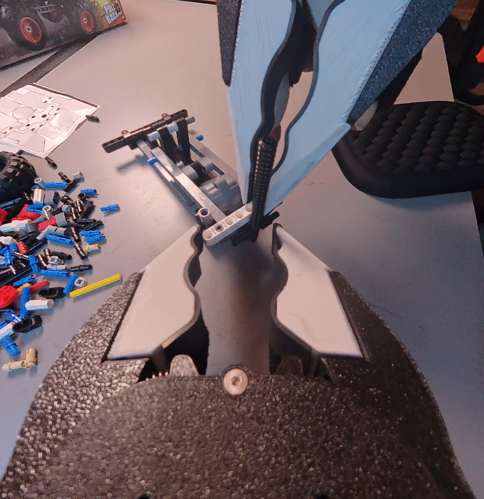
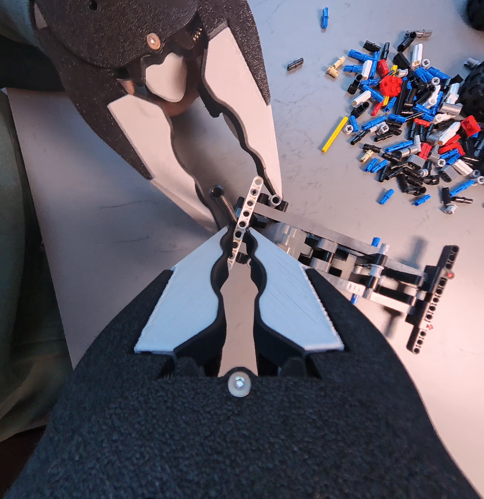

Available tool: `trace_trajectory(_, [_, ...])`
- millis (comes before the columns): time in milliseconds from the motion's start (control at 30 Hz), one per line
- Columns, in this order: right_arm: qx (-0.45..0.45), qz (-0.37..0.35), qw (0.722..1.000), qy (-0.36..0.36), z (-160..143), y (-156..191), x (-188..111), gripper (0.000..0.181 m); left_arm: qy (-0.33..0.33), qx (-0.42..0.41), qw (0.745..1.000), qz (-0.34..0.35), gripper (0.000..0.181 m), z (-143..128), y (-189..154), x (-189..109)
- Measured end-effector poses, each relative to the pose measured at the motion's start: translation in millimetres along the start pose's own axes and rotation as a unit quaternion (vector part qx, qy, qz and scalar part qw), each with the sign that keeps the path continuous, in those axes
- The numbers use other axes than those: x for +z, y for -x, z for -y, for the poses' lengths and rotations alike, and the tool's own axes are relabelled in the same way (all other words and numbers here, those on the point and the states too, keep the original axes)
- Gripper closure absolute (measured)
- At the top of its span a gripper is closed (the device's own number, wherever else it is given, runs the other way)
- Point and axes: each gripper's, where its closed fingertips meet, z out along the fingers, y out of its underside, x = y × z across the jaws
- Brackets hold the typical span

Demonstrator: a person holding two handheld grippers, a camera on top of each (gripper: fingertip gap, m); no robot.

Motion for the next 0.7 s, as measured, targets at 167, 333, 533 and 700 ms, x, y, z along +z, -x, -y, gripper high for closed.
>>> trace_trajectory(167, [-0.065, -0.006, 0.998, 0.012, -7, 6, -7, 0.175, -0.007, 0.0, 1.0, -0.03, 0.14, -1, -7, -5])
trace_trajectory(333, [-0.124, 0.026, 0.992, 0.006, -17, 18, -14, 0.175, -0.057, 0.063, 0.995, -0.058, 0.129, 11, -16, -20])
trace_trajectory(533, [-0.169, 0.081, 0.982, -0.004, -20, 36, -16, 0.175, -0.049, 0.148, 0.982, -0.105, 0.126, 9, -38, -10])
trace_trajectory(700, [-0.18, 0.095, 0.979, -0.007, -21, 40, -17, 0.174, -0.036, 0.182, 0.978, -0.094, 0.134, 5, -42, -5])
